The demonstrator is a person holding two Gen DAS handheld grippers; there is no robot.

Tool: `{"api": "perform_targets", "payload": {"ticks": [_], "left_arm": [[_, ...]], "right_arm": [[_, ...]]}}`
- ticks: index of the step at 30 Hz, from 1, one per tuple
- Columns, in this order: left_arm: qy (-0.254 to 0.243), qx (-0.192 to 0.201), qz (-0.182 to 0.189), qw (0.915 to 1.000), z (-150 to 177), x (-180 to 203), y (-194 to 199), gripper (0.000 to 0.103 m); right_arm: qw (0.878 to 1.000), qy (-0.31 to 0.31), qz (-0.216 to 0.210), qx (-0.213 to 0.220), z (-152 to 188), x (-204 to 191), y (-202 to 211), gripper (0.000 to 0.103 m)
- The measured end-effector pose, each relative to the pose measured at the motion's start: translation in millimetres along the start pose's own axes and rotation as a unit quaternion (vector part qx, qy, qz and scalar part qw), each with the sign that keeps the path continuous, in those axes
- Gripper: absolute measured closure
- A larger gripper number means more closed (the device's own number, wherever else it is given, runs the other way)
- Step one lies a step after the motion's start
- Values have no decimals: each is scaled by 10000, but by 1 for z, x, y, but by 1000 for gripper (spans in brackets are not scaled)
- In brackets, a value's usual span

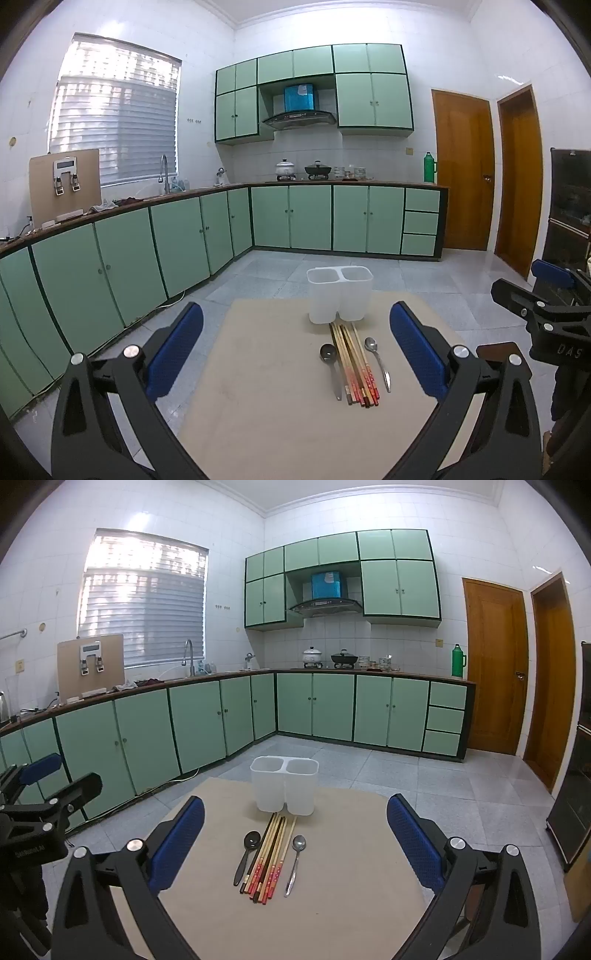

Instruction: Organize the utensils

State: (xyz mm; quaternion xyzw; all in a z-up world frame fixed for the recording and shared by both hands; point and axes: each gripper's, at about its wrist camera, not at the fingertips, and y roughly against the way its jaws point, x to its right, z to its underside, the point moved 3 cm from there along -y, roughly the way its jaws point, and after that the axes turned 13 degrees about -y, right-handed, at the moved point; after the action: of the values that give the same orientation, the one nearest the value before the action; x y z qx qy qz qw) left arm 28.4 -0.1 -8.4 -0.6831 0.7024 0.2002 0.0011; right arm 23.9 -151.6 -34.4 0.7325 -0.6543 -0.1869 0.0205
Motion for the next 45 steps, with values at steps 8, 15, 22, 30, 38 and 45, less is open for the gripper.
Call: {"api": "perform_targets", "payload": {"ticks": [8, 15, 22, 30, 38, 45], "left_arm": [[83, -18, 84, 9999, 0, -3, -2, 5], [77, -23, 85, 9999, 1, -7, -6, 5], [71, -10, 83, 9999, 3, -15, 0, 5], [96, -24, 52, 9999, 4, -26, 6, 5], [89, -24, 48, 9999, 3, -22, 6, 5], [88, -31, 46, 9999, 3, -21, 6, 5]], "right_arm": [[10000, -5, -2, 14, -1, -1, 1, 6], [10000, -14, -6, 1, -1, 0, 0, 6], [10000, -15, -10, 4, -1, 0, 0, 6], [10000, -17, -12, 3, 0, 0, 0, 6], [10000, -20, -11, -1, 0, 0, 0, 6], [10000, -20, -13, 0, -1, 0, 0, 6]]}}
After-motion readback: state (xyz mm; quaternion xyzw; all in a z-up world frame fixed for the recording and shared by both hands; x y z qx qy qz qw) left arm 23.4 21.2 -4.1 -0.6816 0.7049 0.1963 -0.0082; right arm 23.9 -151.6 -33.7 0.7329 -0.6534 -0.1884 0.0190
